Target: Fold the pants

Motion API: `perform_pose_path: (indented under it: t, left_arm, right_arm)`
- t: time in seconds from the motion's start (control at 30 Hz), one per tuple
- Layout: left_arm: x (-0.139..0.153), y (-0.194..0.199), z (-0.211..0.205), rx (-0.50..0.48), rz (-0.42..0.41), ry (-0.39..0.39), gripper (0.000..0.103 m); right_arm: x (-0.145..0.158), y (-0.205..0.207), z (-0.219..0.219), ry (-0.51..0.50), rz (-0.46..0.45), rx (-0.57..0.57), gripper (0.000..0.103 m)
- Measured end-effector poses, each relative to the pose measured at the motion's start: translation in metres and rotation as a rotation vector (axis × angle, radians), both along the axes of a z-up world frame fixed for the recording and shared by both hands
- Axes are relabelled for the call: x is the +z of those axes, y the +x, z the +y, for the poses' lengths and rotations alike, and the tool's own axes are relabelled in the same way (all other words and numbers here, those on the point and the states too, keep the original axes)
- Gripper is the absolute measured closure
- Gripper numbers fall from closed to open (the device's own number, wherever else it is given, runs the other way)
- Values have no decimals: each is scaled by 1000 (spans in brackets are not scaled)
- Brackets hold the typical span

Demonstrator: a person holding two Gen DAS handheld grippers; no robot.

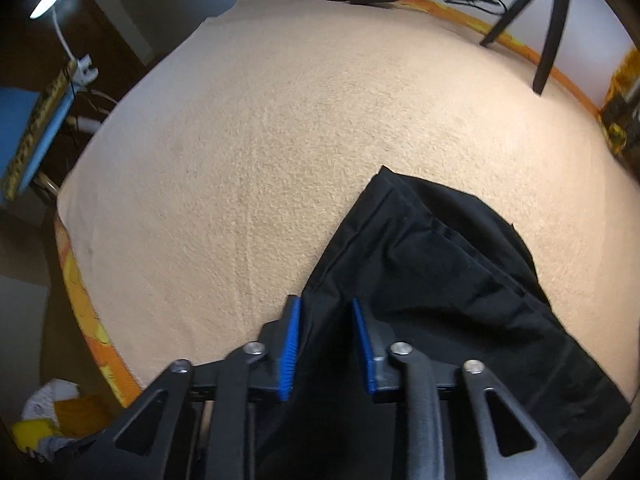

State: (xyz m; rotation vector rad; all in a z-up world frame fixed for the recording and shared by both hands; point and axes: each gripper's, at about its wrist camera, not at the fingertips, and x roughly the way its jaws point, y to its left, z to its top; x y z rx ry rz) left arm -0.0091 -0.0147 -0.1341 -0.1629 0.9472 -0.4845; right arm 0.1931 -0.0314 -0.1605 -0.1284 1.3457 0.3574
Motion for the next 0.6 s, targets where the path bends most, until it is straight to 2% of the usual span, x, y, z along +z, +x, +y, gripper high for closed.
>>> perform_pose_path:
  t: [0.1,0.2,0.43,0.47,0.5,0.53,0.6]
  left_arm:
    - [-1,8,1,24,30,0,45]
    - [-4,13,3,39,54,-19,45]
    - [-7,20,12,36,61,-80,48]
    - [-6,20,11,37,55,-88,53]
    - [-4,19,10,34,49,-105,63]
    - [-2,18,8,33,39,-112,69]
    - [5,15,4,23,3,-102,74]
  right_arm:
    - [2,-3,-7,48,0,-13,95]
    - [7,-7,-16,98,-5,-32,99]
    - [24,-12,-37,204,-29,-81,101]
    - [26,-13,-39,211,-34,-82,101]
    - [30,-13,-45,217,-38,-82,101]
    - [32,-15,-46,221,-41,-83,101]
    - [37,-15,-52,226,-48,-86,101]
